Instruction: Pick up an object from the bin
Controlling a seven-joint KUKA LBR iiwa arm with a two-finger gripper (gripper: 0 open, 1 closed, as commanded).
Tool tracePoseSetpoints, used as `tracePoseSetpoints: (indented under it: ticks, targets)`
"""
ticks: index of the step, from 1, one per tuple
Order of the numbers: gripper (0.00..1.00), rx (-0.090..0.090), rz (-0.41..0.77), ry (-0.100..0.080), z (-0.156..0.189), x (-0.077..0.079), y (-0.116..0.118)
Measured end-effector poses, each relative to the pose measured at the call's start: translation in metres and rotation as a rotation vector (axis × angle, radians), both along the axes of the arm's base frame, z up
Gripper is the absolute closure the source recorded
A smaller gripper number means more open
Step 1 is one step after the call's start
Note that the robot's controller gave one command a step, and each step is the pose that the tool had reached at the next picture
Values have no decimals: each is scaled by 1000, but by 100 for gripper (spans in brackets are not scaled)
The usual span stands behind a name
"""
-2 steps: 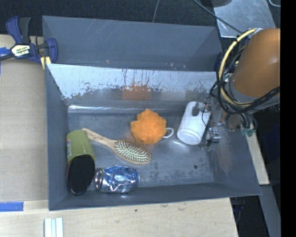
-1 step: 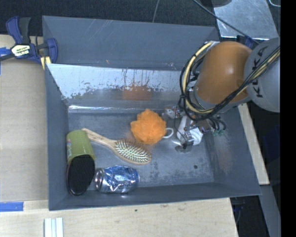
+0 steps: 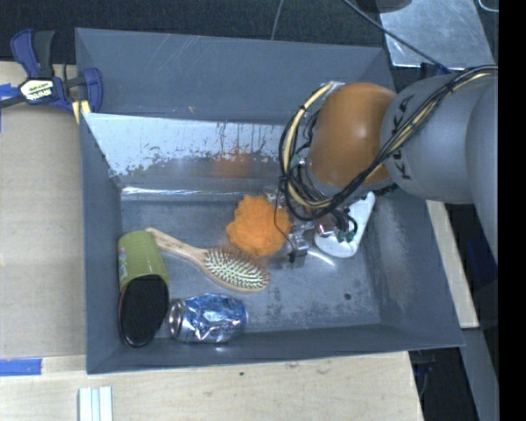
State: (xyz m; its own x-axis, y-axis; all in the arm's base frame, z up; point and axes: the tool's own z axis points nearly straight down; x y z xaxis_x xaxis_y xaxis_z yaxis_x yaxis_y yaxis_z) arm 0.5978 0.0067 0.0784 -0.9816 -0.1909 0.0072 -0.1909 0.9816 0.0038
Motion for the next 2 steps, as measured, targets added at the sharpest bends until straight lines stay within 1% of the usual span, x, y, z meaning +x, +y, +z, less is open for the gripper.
tracePoseSetpoints:
  ticks: [1,2]
  targets:
    - [100,-1,-1,-4,4,0,-2]
    - [0,0,0,-3,4,0,-2]
